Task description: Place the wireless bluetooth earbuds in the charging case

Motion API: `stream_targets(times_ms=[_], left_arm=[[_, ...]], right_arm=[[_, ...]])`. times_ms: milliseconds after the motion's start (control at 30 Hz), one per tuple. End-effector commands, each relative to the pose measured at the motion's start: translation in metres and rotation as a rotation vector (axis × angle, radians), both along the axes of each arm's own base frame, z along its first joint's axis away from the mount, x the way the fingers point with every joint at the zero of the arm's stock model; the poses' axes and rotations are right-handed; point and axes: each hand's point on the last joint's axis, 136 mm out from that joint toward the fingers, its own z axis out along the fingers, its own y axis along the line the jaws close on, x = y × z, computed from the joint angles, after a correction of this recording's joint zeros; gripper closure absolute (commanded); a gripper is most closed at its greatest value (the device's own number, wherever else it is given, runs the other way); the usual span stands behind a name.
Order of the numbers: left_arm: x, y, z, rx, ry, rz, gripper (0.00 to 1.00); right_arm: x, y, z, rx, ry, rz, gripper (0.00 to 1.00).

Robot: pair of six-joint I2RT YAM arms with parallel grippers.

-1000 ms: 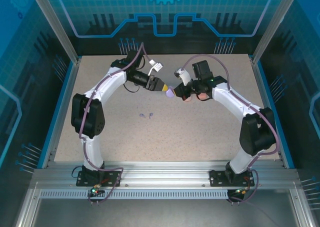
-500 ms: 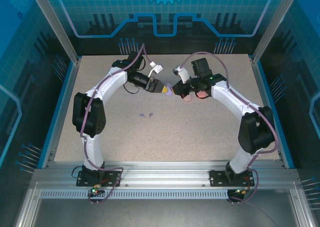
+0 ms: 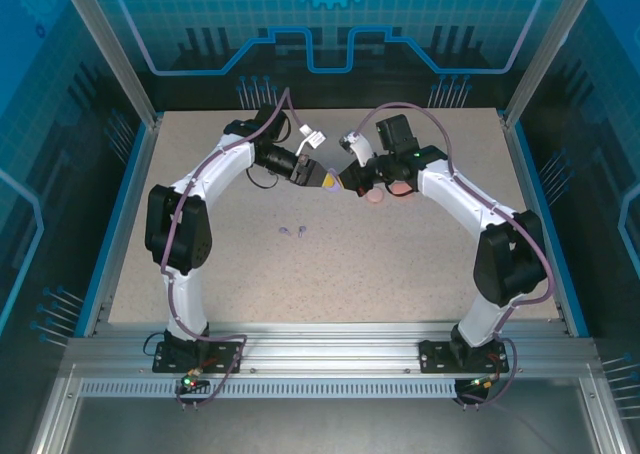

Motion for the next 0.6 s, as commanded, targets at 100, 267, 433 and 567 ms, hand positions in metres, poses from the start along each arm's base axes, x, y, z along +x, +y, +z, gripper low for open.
stream_targets(times_ms=[100, 267, 433, 567], left_arm=[[-0.005, -0.004, -0.006, -0.019, 0.031, -0.03, 0.65], [-0.005, -0.004, -0.008, -0.015, 0.034, -0.03, 0.7], [-0.005, -0.004, -0.01, -0.012, 0.033, -0.031, 0.86], [-0.005, -0.003, -0.009, -0.009, 0.027, -0.03, 1.0]], right_arm=[[0.0, 0.008, 0.002, -0.007, -0.001, 0.014, 1.0], [0.002, 0.008, 0.003, -0.008, -0.005, 0.012, 1.0], [0.003, 0.007, 0.003, -0.014, -0.008, 0.002, 1.0], [0.01, 0.003, 0.005, -0.019, -0.016, -0.038, 1.0]])
